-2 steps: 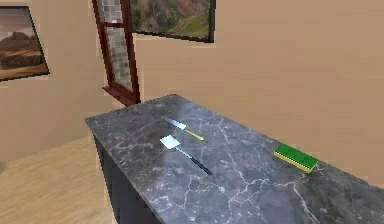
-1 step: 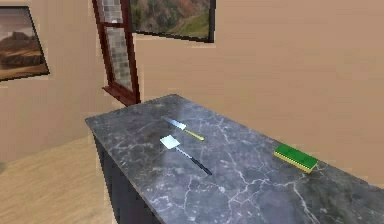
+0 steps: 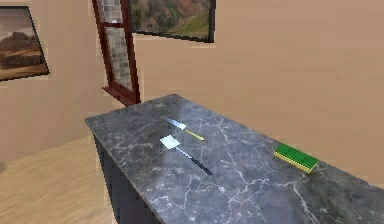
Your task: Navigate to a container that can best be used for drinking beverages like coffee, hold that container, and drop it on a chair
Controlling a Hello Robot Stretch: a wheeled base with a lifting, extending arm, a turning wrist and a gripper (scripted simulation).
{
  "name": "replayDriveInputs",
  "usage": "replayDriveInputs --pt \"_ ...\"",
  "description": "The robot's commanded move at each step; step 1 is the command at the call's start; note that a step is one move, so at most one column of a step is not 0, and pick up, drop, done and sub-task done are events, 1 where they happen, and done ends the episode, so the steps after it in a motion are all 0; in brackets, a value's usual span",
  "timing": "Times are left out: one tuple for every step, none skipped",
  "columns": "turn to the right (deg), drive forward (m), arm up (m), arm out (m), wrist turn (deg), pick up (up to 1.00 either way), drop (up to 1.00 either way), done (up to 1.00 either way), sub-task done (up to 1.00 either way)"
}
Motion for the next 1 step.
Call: replayDriveInputs --pt "0.0 0.00 0.00 0.00 33.0 0.00 0.00 0.00 0.00"
